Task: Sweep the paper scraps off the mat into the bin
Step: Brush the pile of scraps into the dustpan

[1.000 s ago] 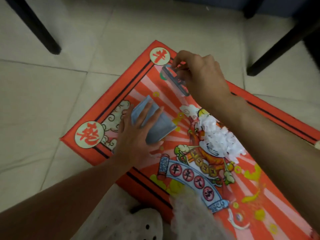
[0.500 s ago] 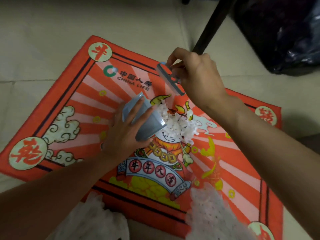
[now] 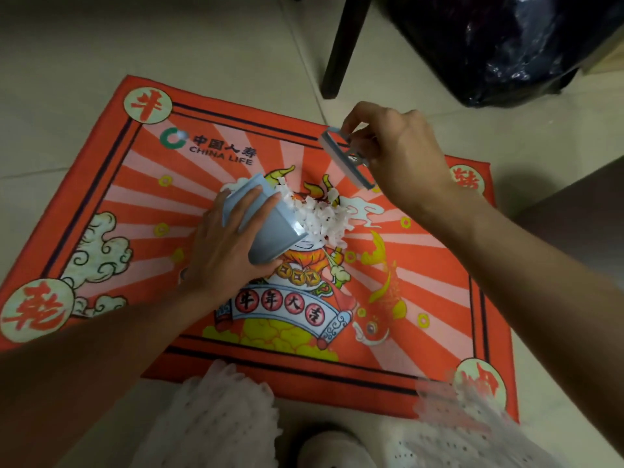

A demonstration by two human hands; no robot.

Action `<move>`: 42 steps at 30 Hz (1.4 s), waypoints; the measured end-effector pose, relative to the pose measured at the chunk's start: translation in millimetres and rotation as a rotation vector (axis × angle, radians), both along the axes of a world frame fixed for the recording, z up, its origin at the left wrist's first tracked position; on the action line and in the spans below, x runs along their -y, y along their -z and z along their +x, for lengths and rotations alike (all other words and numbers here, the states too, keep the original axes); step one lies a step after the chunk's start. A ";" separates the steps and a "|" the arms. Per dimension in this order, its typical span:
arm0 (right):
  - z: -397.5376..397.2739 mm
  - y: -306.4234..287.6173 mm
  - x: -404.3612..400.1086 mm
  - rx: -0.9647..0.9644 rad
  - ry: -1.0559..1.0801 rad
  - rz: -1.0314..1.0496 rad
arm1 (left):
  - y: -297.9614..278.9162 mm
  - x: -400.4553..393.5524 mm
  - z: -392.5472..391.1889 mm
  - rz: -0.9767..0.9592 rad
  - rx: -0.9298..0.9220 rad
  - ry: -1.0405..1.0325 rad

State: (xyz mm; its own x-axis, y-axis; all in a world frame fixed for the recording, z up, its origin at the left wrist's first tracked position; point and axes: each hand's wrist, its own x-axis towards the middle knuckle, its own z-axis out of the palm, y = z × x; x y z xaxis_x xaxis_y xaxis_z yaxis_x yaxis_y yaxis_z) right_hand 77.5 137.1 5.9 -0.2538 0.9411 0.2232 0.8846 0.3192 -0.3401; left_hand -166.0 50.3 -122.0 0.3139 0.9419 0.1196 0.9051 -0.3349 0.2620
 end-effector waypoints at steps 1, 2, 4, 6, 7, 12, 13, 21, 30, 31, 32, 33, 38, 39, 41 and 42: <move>0.3 -0.4 2.3 0.004 0.011 -0.009 | -1.0 1.3 -3.5 -0.012 -0.002 -0.012; 0.9 -0.2 4.2 0.018 0.023 -0.020 | -1.8 2.9 -7.2 -0.030 -0.004 -0.030; 4.4 3.9 6.4 0.078 0.052 -0.037 | -3.7 6.0 -15.7 -0.076 0.018 -0.082; 10.0 13.6 7.7 0.147 0.087 -0.056 | -3.7 7.9 -26.6 -0.112 0.029 -0.103; 12.3 20.2 8.5 0.173 0.098 -0.072 | -2.6 7.8 -33.4 -0.127 0.024 -0.097; 16.4 54.8 8.2 0.231 0.161 -0.167 | 11.2 8.1 -63.3 -0.206 -0.012 -0.075; 15.7 57.7 6.7 0.242 0.168 -0.163 | 12.9 8.4 -64.7 -0.215 -0.013 -0.074; -3.7 58.6 -8.4 0.071 0.178 -0.163 | 13.0 1.7 -53.3 -0.264 0.037 -0.117; -4.0 68.7 -8.3 0.071 0.153 -0.137 | 13.5 -17.3 -40.6 -0.261 0.024 -0.042; -3.8 68.8 -8.9 0.074 0.150 -0.136 | 12.7 -19.1 -39.2 -0.266 0.025 -0.041; -3.7 68.9 -8.8 0.078 0.145 -0.135 | 11.1 -21.2 -37.8 -0.271 0.026 -0.030; -3.5 68.6 -8.4 0.079 0.139 -0.134 | 9.8 -24.6 -37.5 -0.277 0.021 -0.010; -2.7 66.5 -5.2 0.059 0.130 -0.138 | 5.3 -41.6 -38.1 -0.295 -0.056 0.085; -2.6 66.2 -4.8 0.054 0.131 -0.138 | 4.8 -42.3 -36.8 -0.301 -0.057 0.088; -2.5 66.5 -4.2 0.051 0.132 -0.140 | 4.9 -41.8 -32.5 -0.311 -0.047 0.095; -2.4 66.7 -3.8 0.053 0.132 -0.141 | 5.8 -40.8 -29.8 -0.316 -0.042 0.103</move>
